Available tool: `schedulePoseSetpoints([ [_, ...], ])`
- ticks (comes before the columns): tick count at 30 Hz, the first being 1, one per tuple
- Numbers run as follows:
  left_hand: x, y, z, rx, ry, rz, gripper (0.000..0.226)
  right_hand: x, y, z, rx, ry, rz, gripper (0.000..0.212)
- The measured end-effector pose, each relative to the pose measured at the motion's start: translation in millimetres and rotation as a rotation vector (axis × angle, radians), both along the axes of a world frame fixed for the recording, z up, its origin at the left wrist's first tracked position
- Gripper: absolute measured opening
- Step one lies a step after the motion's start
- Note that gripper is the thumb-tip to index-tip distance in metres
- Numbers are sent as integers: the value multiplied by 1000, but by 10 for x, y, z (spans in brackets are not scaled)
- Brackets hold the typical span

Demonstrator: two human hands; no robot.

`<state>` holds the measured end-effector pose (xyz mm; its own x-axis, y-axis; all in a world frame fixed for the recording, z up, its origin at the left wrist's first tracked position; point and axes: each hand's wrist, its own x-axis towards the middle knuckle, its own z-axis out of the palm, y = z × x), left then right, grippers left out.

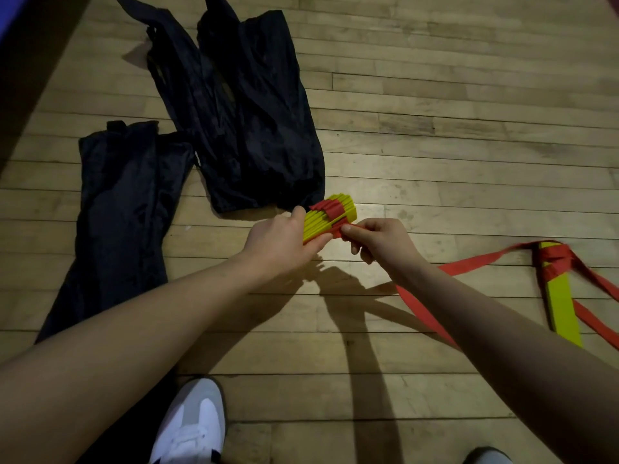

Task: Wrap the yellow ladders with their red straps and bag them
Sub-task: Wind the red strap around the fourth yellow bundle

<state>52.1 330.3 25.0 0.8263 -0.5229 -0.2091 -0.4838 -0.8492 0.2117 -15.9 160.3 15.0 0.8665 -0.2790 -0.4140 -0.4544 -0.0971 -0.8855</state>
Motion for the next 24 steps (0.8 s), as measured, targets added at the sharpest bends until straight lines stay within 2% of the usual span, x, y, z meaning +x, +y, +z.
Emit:
schedulePoseSetpoints([
  [3,22,31,4,-13,13,-54,55,-17,44,-10,15,28,-32,25],
  [7,61,40,44,-30,-50,-117,48,-4,142,8,140,87,-122,24],
  [10,30,8,62,-142,66,-63,41,34,203,23,200,127,-176,24],
  [13,-11,-22,55,-175,180,16,44,50,235,27,230,146,-199,27],
  [17,-82,-45,4,-147,112,8,50,82,217,49,275,97,-149,25],
  [21,-139,-68,-28,-28,2,17,47,82,185,82,334,66,-109,23],
  [24,-197,-96,-44,30,-28,24,54,70,187,48,314,55,-63,27],
])
